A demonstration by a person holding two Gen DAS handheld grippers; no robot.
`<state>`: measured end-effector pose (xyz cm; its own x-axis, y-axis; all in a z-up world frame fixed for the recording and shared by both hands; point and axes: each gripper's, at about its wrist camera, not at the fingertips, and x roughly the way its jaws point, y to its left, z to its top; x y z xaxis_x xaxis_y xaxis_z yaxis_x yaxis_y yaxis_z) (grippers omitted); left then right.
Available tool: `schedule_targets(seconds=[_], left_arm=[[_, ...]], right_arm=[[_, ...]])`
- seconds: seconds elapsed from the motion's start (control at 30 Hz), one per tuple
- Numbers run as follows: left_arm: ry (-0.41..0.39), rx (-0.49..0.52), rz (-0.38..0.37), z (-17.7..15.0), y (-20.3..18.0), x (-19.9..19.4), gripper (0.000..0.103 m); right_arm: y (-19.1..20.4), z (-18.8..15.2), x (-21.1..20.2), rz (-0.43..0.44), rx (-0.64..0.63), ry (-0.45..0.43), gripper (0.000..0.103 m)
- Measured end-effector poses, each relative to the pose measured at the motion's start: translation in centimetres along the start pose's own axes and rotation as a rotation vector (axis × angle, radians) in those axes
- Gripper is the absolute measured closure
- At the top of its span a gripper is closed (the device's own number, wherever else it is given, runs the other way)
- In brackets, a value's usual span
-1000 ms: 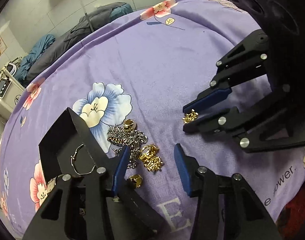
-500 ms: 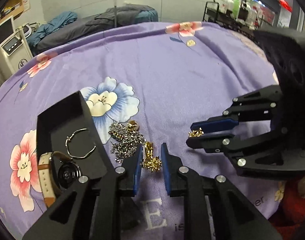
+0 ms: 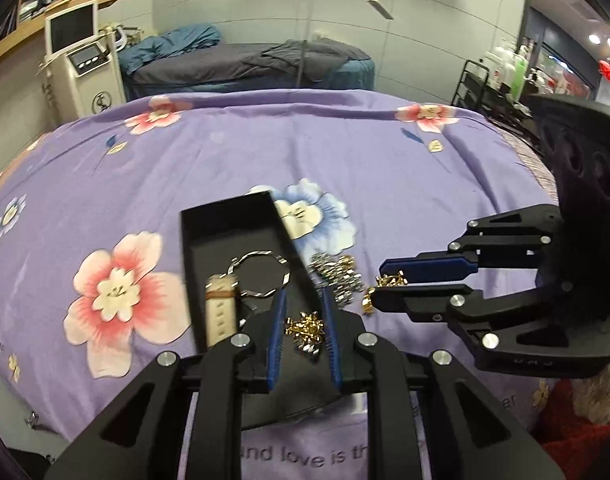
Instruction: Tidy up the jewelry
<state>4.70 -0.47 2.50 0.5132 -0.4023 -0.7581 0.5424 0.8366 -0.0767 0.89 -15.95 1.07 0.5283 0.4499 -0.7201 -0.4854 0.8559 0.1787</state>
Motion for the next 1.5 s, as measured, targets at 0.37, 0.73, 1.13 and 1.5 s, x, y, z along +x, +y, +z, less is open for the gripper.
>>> schedule_targets(seconds=[0.37,0.73,1.13,1.5], left_arm=[[0.025,-0.046,0.025,-1.7,1.7,-0.1,0.085],[0.025,-0.04,0.056,-2.2,1.7,0.1,0.063],[-0.023,-0.04,0.083,-2.4,1.1,-0.9,0.011],[-0.024,0.027,0.043,-2.3,-1.8,-0.8,0.011]], right_arm=[[1.0,2.3,3.1,-0.004,-0.03,0.018,0.085],[-0.3,3.4,4.4,-0.031,0.047,-0.029,0.041],[-4.0,0.0,1.3,-0.104,0.135,-0.024,0.041],[-5.2,-4.2,0.9,-0.131,0.104,0.06,0.041]])
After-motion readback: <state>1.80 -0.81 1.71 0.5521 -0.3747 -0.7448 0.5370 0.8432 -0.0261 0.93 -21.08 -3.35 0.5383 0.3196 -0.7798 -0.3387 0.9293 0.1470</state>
